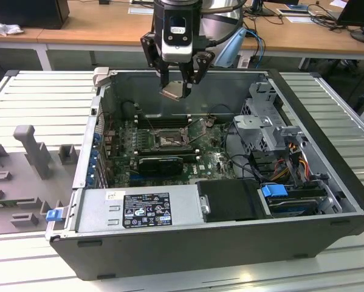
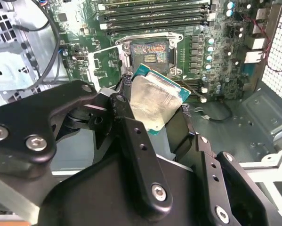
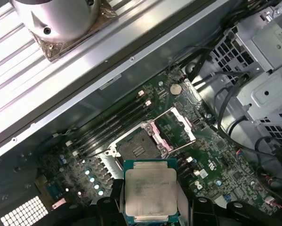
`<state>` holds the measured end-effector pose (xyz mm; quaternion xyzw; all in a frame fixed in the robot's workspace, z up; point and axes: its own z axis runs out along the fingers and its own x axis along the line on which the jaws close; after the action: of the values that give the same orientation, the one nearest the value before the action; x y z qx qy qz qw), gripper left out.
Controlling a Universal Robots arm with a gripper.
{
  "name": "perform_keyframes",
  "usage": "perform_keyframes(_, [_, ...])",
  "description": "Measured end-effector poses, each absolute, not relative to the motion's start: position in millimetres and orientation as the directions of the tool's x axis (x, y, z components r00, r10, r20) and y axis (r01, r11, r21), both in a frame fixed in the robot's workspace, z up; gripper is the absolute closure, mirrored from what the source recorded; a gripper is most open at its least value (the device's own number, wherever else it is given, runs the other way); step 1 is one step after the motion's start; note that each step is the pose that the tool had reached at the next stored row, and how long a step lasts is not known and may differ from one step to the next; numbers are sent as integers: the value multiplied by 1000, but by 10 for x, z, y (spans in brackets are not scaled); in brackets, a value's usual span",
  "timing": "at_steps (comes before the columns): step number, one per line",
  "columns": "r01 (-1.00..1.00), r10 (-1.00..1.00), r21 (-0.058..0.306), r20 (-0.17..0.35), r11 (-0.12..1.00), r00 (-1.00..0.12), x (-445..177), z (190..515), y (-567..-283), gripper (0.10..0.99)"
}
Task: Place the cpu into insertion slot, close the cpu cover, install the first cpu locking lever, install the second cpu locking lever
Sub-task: 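Place the cpu into insertion slot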
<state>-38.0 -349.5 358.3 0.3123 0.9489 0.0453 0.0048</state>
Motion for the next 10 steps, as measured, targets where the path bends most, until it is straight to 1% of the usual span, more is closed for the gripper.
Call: perform_keyframes(10, [611,612,89,19,786,-790,-380,3503,-3495,553])
